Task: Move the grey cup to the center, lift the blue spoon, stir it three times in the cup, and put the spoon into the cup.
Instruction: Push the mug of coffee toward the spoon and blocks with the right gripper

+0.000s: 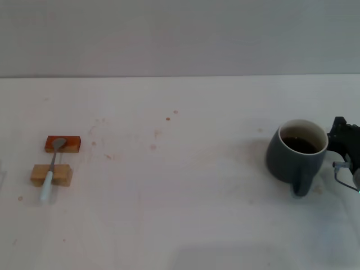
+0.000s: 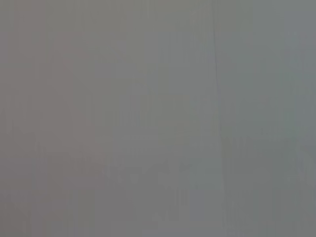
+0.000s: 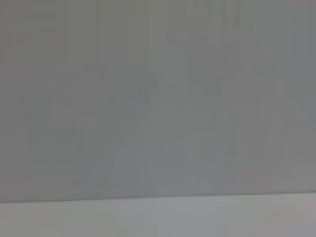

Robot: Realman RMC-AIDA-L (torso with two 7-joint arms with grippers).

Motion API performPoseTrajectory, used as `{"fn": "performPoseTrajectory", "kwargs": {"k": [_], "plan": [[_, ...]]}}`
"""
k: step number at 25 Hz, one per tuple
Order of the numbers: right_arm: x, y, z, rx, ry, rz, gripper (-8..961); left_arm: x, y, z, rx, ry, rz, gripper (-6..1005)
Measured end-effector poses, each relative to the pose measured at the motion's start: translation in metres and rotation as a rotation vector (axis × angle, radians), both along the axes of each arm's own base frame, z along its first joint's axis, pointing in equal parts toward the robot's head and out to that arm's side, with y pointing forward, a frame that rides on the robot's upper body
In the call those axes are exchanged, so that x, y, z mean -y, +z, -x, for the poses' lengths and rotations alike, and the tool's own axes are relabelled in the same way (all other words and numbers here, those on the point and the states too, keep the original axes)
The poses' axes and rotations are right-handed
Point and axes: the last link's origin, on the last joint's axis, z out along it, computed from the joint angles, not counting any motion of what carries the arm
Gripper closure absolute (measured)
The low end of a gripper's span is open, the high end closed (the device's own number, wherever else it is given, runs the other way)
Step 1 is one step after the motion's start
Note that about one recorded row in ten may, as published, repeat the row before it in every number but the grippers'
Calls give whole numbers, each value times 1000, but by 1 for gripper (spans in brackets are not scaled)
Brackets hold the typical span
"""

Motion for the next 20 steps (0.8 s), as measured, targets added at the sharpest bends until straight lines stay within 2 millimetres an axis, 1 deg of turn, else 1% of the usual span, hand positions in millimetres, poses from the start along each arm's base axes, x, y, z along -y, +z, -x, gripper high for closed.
{"fn": "performPoseTrajectory", "kwargs": {"k": [12,20], "plan": [[-1,-18,23,-15,77,70,955,0,1,0,-1,0,-3,198],[-2,-35,39,-24,115,154,955,-1,1,0,-2,-1,-4,201]]}}
